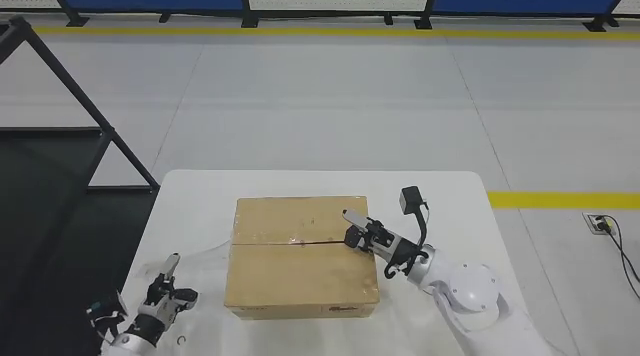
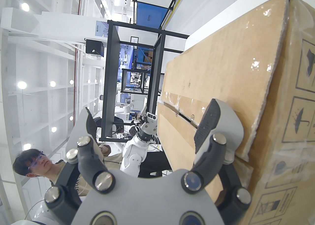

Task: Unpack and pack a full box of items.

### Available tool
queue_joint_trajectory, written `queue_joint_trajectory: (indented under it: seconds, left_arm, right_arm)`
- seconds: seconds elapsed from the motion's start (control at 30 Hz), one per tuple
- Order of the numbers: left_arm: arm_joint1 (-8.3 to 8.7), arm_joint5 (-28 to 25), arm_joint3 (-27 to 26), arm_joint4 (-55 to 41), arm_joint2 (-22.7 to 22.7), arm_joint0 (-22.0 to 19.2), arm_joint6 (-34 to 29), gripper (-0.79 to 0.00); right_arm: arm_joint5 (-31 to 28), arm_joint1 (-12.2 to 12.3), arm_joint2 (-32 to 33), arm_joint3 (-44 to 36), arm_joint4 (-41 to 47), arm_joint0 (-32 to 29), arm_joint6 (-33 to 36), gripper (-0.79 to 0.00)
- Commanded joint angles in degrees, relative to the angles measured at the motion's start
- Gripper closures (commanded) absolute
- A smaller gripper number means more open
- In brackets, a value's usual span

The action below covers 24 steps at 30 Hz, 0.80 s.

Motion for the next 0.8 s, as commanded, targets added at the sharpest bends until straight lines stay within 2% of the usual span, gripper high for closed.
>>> queue_joint_trajectory:
  seconds: [0.0,0.17,0.33,0.47,0.63,0.77]
  left_arm:
    - [-0.24,-0.3,3.2,-0.7,1.7,-2.9,-0.1,-0.785]
    - [-1.31,-3.1,11.5,-7.5,4.8,-9.9,0.2,-0.785]
    - [-2.30,-5.3,16.9,-13.1,6.8,-14.4,0.8,-0.785]
    - [-2.81,-6.2,19.3,-16.1,7.0,-16.6,2.6,-0.785]
    - [-3.29,-9.8,17.9,-17.3,5.6,-15.9,8.0,-0.785]
    - [-3.56,-12.7,13.2,-18.1,3.3,-13.3,12.5,-0.785]
  right_arm:
    - [0.0,0.0,0.0,0.0,0.0,0.0,0.0,-0.785]
    - [0.0,0.0,0.0,0.0,0.0,0.0,0.0,-0.785]
    - [0.0,0.0,0.0,0.0,0.0,0.0,0.0,-0.785]
    - [0.0,0.0,0.0,0.0,0.0,0.0,0.0,-0.785]
    - [0.0,0.0,0.0,0.0,0.0,0.0,0.0,-0.785]
    - [0.0,0.0,0.0,0.0,0.0,0.0,0.0,-0.785]
